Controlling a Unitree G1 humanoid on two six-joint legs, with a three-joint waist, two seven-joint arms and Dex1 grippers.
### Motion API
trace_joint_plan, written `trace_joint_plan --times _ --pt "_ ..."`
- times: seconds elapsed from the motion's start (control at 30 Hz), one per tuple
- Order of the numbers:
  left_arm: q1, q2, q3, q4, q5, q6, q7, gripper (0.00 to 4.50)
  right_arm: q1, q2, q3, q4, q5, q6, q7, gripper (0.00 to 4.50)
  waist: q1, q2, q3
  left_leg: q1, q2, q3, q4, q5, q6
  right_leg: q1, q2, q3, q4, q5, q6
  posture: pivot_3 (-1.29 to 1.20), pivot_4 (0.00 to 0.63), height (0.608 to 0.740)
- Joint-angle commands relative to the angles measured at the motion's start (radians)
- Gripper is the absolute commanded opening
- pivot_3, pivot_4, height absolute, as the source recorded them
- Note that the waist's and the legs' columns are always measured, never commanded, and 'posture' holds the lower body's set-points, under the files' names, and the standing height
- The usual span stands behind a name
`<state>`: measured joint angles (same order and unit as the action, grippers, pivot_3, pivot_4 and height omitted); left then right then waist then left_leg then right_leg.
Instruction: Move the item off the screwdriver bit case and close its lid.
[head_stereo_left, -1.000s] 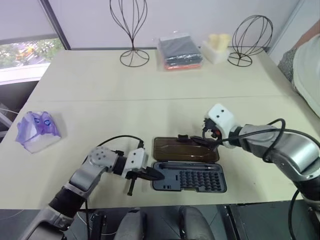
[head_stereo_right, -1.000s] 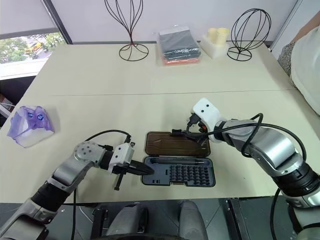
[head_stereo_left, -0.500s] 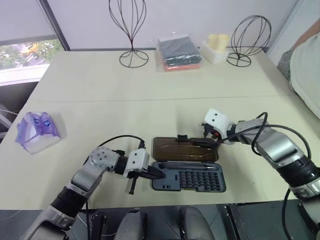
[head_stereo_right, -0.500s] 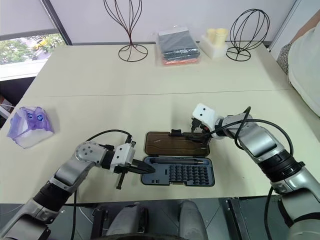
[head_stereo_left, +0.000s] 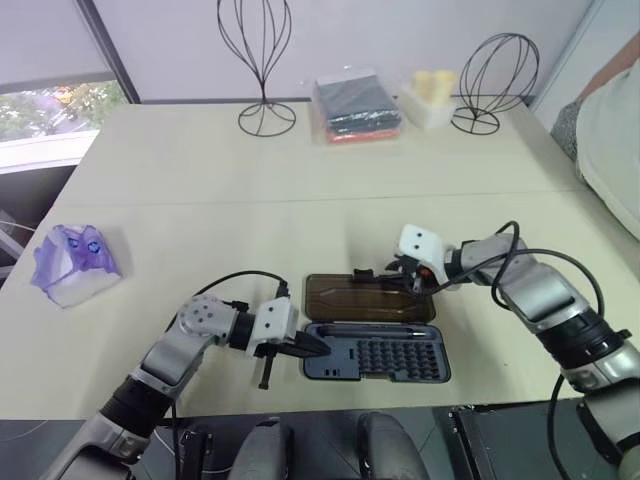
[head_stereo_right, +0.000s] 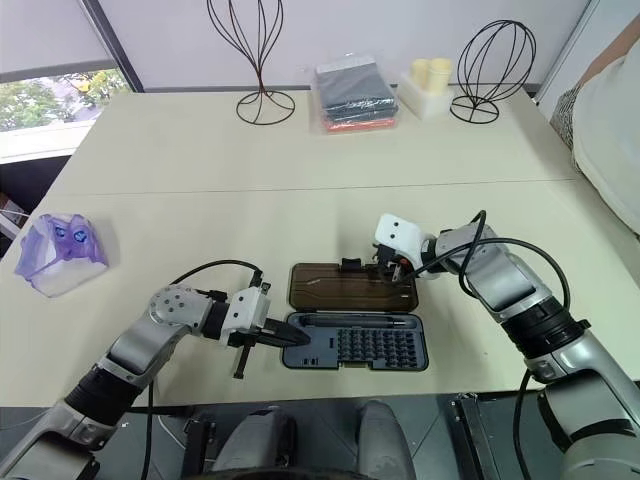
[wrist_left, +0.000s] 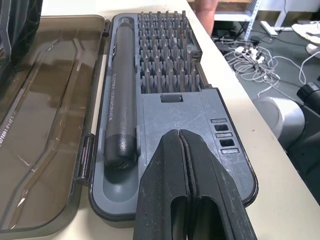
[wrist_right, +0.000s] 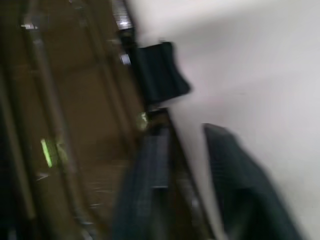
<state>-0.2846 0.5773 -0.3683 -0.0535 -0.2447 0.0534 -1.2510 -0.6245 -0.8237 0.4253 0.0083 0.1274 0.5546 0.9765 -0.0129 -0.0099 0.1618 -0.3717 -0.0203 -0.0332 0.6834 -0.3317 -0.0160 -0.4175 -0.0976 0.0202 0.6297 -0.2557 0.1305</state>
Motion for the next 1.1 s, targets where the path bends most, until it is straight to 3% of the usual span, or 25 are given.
trace_joint_plan --times 0.03,0.2,0.4,0.8,0.93,1.1 --pt "0.018 0.012 -0.008 0.012 0.032 0.012 0.007 0.0 0.005 0.007 0.001 0.041 -0.055 0.003 0.003 0.11 0.0 0.0 0.0 0.0 0.0 0.0 0.0 0.0 0.0 0.0 0.0 0.0 0.0 0.0 0.0 0.0 0.15 0.74" --pt "0.026 0.015 -0.003 0.003 0.028 0.022 0.022 0.0 0.007 0.026 0.009 0.049 -0.099 -0.037 0.03 0.11 0.0 0.0 -0.001 0.001 0.0 0.0 0.0 0.0 0.0 0.001 0.0 0.0 0.0 0.0 0.0 0.0 0.15 0.74" --pt "0.03 0.026 0.06 -0.047 -0.032 0.105 0.053 0.0 0.018 0.023 -0.022 0.013 -0.22 -0.172 -0.069 0.11 -0.006 0.0 -0.001 0.001 0.0 0.0 0.0 0.0 0.0 0.001 0.0 0.0 0.0 0.0 0.0 0.0 0.15 0.74" --pt "0.036 0.146 0.279 -0.23 -0.255 0.41 0.092 0.0 0.23 -0.023 -0.121 -0.396 -0.397 -0.181 -0.193 0.11 0.0 0.0 0.001 -0.004 0.0 0.0 -0.001 0.0 0.0 -0.006 0.0 0.001 0.001 0.0 0.0 0.0 0.15 0.74" --pt "-0.041 0.137 0.368 -0.156 -0.318 0.507 0.147 0.0 0.256 -0.008 -0.125 -0.464 -0.443 -0.167 -0.212 0.11 0.0 0.0 0.001 -0.004 0.0 0.0 -0.001 0.0 0.0 -0.006 0.0 0.001 0.001 0.0 0.0 0.0 0.15 0.74" --pt "-0.133 0.131 0.393 -0.011 -0.291 0.509 0.164 0.0 0.26 0.001 -0.127 -0.486 -0.47 -0.17 -0.208 0.11 -0.001 0.0 0.001 -0.004 -0.001 0.001 -0.001 0.0 0.0 -0.006 0.0 0.001 0.001 0.0 0.0 0.0 0.15 0.74"
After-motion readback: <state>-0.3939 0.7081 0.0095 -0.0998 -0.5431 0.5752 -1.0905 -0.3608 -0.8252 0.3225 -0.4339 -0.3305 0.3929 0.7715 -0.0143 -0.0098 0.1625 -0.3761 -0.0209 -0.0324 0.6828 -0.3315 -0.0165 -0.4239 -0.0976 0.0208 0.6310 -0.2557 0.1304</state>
